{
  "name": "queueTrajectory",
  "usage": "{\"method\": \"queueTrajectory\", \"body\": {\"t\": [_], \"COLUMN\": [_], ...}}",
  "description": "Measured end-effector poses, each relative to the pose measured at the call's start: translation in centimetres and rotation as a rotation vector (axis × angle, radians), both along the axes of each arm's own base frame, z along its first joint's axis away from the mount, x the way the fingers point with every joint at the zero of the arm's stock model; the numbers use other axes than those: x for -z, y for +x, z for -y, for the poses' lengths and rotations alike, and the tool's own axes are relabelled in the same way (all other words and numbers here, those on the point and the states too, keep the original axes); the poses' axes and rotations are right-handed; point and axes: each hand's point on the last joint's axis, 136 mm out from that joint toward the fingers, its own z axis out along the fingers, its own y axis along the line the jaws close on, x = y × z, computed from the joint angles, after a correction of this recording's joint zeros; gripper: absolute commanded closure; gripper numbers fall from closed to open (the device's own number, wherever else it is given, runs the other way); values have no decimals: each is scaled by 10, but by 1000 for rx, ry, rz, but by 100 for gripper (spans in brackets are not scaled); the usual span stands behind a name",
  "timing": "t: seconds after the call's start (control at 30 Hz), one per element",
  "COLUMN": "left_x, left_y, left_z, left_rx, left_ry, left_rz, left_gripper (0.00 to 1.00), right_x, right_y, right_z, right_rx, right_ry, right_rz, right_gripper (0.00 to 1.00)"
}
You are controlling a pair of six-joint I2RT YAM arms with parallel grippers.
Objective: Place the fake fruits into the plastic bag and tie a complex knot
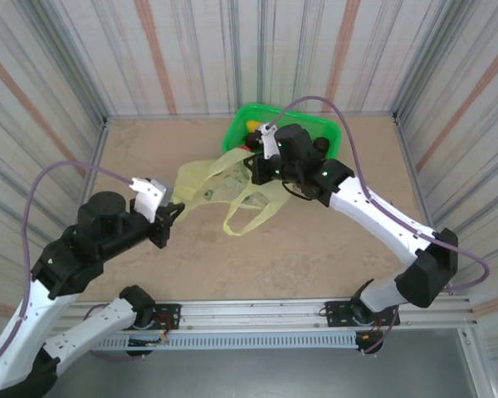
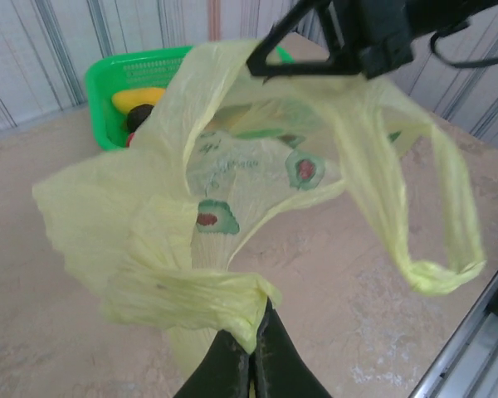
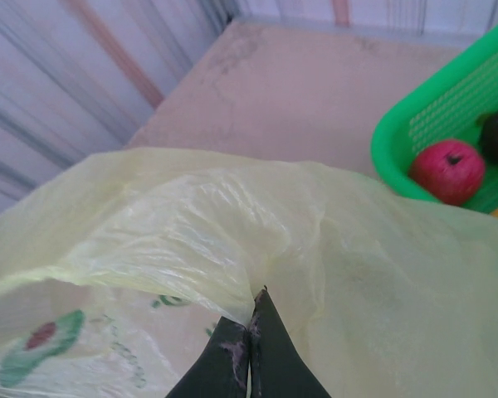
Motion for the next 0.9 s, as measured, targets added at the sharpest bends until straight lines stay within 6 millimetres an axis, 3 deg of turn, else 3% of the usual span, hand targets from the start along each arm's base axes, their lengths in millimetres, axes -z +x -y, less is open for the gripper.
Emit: {"method": "queueTrajectory", "body": {"t": [0.07, 0.1, 0.17, 0.2, 0.3, 0.4, 0.47, 0.53, 0.6, 0.73, 0.8, 0.9], "left_x": [-17, -26, -35, -35, -26, -8, 2, 8, 11, 12, 9, 5], "left_y": [4, 8, 16, 19, 32, 45, 51, 57, 62, 68, 70, 71], "left_z": [-2, -2, -3, -3, -3, -6, -6, 0, 9, 21, 25, 27], "left_rx": [-24, -41, -74, -88, -136, -192, -213, -214, -201, -173, -165, -157], "left_ry": [-6, -10, -10, -7, 3, 8, 4, -10, -28, -62, -80, -94], "left_rz": [8, 15, 24, 19, -20, -80, -117, -149, -173, -197, -193, -182], "left_gripper": [100, 100, 100, 100, 100, 100, 100, 100, 100, 100, 100, 100], "right_x": [16, 24, 36, 40, 39, 23, 10, 2, 9, 46, 80, 136], "right_y": [-3, -5, -9, -10, -8, 5, 19, 41, 64, 118, 136, 141], "right_z": [-8, -12, -17, -19, -16, 2, 22, 52, 83, 138, 154, 176], "right_rx": [-35, -55, -83, -97, -112, -94, -50, 48, 179, 465, 558, 658], "right_ry": [-20, -30, -46, -49, -30, 33, 78, 109, 89, -57, -139, -287], "right_rz": [-39, -58, -91, -106, -125, -114, -105, -105, -129, -216, -288, -413], "right_gripper": [100, 89, 52, 40, 29, 35, 62, 96, 100, 100, 100, 100]}}
